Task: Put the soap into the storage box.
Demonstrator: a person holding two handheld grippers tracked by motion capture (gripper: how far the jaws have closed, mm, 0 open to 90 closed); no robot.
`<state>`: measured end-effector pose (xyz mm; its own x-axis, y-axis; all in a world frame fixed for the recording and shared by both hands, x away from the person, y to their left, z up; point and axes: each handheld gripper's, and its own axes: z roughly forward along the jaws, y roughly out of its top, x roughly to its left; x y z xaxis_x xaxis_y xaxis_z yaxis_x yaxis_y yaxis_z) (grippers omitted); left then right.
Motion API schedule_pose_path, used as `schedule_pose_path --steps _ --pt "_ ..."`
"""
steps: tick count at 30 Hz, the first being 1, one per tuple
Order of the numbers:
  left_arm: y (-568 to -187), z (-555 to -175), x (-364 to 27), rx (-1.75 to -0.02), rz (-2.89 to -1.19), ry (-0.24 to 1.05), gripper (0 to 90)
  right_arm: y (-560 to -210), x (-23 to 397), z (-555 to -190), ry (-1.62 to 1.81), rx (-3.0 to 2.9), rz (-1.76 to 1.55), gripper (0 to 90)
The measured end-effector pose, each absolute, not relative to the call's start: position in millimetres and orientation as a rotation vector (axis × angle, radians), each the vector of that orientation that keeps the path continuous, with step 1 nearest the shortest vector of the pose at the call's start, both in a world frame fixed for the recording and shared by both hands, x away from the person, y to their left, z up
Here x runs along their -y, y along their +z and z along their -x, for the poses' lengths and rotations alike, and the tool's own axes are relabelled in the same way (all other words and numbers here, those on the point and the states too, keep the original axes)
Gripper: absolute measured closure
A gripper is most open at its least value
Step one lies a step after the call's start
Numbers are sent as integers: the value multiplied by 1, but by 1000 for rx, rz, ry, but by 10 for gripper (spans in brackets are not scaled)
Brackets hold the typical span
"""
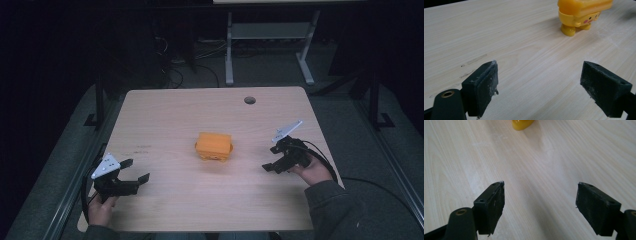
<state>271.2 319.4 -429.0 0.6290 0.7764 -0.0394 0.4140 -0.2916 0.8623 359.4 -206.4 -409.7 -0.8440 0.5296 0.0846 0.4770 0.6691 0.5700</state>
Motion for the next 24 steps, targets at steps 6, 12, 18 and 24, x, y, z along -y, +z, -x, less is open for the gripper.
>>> schedule_pose_path --steps 6,12,18,24 --pt "-429 -271 -319 -944 -1926 489 141 -414 213 -354 919 -2784 -861 227" --pt "-430 -272 -317 -946 -1928 485 141 -417 222 -343 932 -2768 -880 227" --pt "-432 -273 -317 -948 -1930 483 141 -424 231 -335 923 -2762 -899 227" --pt "-434 -274 -315 -928 -1957 482 141 -435 242 -320 942 -2735 -932 227"
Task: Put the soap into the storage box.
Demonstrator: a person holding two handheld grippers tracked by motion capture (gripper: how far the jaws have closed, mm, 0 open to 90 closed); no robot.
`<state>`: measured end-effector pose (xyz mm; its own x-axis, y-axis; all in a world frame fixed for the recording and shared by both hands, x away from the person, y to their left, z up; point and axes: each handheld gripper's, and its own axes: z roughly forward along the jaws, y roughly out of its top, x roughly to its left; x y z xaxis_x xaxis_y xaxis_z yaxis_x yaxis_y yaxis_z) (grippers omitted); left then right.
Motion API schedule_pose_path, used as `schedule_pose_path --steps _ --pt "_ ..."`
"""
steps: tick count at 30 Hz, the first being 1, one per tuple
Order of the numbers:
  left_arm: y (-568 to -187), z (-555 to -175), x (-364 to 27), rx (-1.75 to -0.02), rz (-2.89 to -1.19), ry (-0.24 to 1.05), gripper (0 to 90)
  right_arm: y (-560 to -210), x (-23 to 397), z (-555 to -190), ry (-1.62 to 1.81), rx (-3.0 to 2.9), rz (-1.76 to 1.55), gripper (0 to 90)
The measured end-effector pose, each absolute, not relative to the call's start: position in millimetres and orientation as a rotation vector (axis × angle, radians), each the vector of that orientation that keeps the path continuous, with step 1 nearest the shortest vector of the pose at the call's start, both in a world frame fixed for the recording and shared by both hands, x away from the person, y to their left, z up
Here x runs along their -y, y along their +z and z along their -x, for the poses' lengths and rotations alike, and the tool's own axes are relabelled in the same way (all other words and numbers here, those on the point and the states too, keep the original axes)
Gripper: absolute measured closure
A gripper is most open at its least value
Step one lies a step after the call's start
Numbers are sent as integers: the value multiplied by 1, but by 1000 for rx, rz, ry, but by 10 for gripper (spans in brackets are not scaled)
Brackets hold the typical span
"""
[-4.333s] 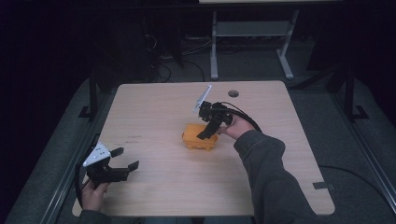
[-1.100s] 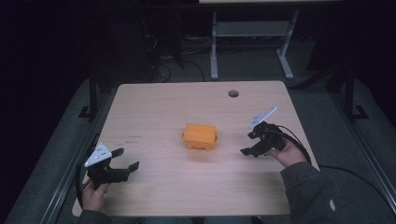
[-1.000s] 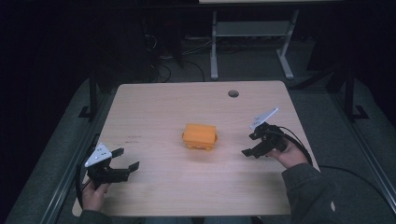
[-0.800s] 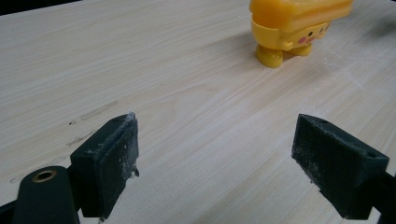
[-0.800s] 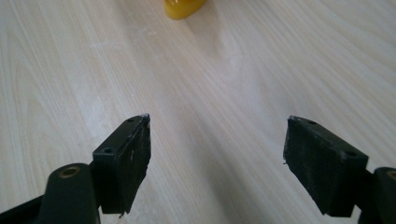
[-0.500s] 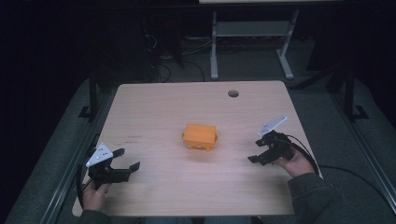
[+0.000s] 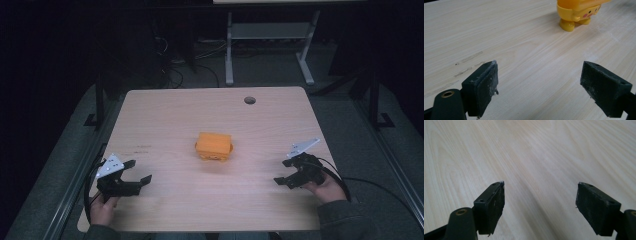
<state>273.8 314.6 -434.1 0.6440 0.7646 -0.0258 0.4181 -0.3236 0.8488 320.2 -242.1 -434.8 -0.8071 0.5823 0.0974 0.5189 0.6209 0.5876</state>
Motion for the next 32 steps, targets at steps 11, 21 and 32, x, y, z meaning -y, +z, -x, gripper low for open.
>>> schedule_pose_path --steps 11,21,32 --pt "-437 -274 -311 -924 -1978 477 141 -448 258 -296 1001 -2673 -965 229" --pt "-436 -274 -309 -905 -1987 489 141 -457 267 -268 1021 -2624 -1017 229" --pt "-434 -275 -308 -900 -1984 495 141 -462 262 -257 1042 -2604 -1002 206"
